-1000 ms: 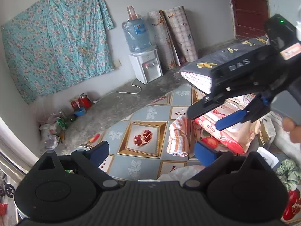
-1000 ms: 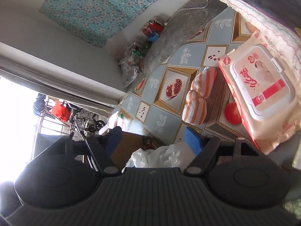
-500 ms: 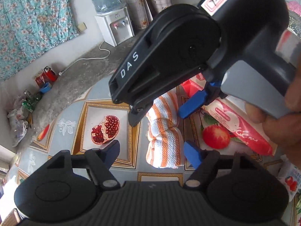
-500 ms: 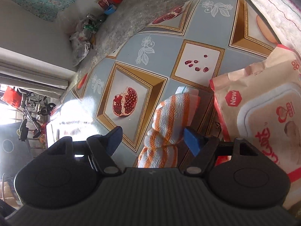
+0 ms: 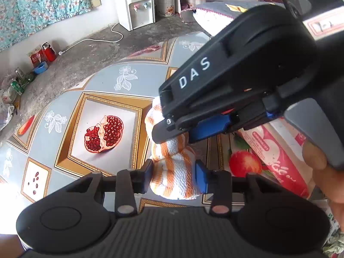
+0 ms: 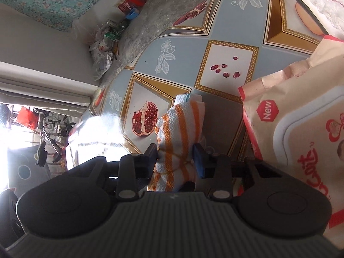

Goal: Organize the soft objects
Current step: 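Close the right gripper on the striped towel, then lift the striped towel and carry it into the box, then lower the striped towel into the box and open the right gripper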

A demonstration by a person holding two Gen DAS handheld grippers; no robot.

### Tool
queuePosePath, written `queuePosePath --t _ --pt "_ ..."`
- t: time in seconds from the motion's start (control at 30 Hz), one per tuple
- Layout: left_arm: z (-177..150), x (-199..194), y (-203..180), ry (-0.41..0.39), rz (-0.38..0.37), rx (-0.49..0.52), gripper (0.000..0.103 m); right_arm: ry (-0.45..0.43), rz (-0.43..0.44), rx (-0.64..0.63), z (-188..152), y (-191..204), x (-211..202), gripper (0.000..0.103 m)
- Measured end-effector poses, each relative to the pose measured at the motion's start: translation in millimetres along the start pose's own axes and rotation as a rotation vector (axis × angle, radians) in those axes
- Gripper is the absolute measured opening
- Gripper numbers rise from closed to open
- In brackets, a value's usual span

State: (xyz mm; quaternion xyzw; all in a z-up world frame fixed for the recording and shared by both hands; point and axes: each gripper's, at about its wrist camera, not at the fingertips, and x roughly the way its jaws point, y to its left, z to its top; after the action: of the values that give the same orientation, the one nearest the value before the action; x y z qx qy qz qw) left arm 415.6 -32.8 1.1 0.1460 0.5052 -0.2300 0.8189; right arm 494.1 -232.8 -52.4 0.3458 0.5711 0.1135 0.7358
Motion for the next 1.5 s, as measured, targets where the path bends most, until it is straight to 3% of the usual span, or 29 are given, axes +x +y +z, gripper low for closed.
queuePosePath --t 0.17,0.33,0.5,0.67,0.77,0.9,1.1,1.27,1.5 --pt "-1.5 -52.5 -5.9 -0.094 0.017 0.022 0.042 -0.086 0.087 -0.029 -17.2 20.9 -49.6 0.035" --pt "-16.0 -152.1 -24.2 -0.263 0.055 0.060 0.043 -0.215 0.169 -0.148 -61.2 74.1 -134.9 0.035" --pt "-76.1 -250.5 -39.1 -0.407 0.104 0.059 0.043 -0.289 0.264 -0.279 -137.1 125.6 -204.8 0.035" --pt "-149.4 -314.2 -52.2 -0.462 0.171 0.013 0.043 -0.262 0.355 -0.355 -222.7 169.9 -222.7 0.035" --pt "-191.4 -338.7 -45.5 -0.447 0.206 -0.049 0.043 -0.221 0.382 -0.413 -271.1 195.1 -211.6 0.035" --pt "-253.1 -361.1 -23.5 -0.379 0.261 -0.165 0.043 -0.082 0.421 -0.467 -330.8 231.2 -167.3 0.035" --pt "-326.5 -341.8 41.4 -0.206 0.272 -0.362 0.043 0.162 0.379 -0.470 -394.9 266.2 -67.4 0.035" --pt "-356.5 -309.3 81.1 -0.076 0.238 -0.448 0.044 0.325 0.294 -0.435 -414.3 270.3 2.3 0.035" --pt "-379.4 -289.9 98.7 0.025 0.225 -0.428 0.049 0.464 0.231 -0.375 -420.8 270.0 58.5 0.035"
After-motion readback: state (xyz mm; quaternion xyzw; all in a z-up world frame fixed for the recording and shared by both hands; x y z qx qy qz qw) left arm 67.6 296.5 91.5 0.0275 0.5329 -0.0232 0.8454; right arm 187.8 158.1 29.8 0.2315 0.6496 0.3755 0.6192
